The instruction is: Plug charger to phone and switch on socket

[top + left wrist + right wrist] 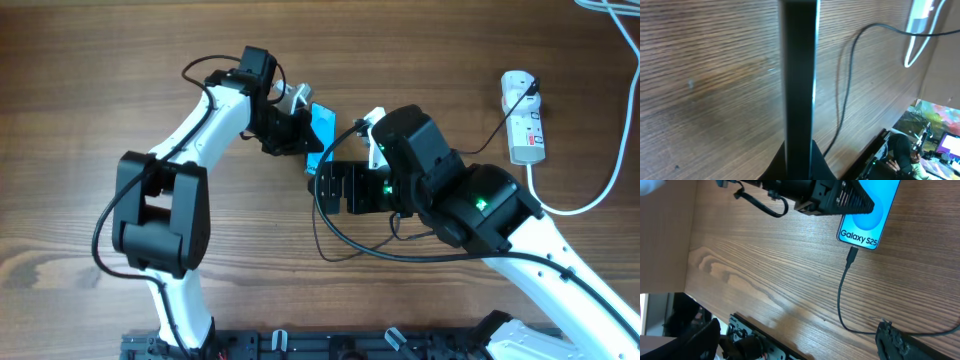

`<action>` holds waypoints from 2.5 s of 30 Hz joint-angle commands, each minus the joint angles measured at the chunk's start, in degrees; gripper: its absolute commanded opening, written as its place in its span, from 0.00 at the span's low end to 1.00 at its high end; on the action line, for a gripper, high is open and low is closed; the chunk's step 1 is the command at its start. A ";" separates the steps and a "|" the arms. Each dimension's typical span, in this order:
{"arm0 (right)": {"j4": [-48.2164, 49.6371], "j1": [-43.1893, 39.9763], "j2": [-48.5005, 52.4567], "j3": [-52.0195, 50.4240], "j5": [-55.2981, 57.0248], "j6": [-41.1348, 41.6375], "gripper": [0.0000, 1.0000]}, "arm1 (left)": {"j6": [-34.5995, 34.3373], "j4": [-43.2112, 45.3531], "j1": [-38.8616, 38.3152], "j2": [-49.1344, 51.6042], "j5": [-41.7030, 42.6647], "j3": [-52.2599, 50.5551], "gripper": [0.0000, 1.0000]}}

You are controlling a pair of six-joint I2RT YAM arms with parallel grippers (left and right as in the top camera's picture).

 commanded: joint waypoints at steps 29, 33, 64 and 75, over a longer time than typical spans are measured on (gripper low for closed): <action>-1.95 -0.24 2.86 1.14 -0.74 0.13 1.00 | -0.52 0.98 -0.07 6.67 -9.33 0.00 0.21; -1.95 -0.24 2.86 1.14 -0.74 0.15 1.00 | -0.50 1.01 -0.07 6.67 -10.60 0.00 0.28; -20.17 -19.17 3.02 5.77 7.06 -9.88 1.00 | -12.07 -6.75 6.62 -17.68 -33.51 0.15 1.00; -9.73 -50.82 13.22 9.75 23.82 -9.94 1.00 | -13.75 -7.52 8.31 -30.18 -38.82 0.15 1.00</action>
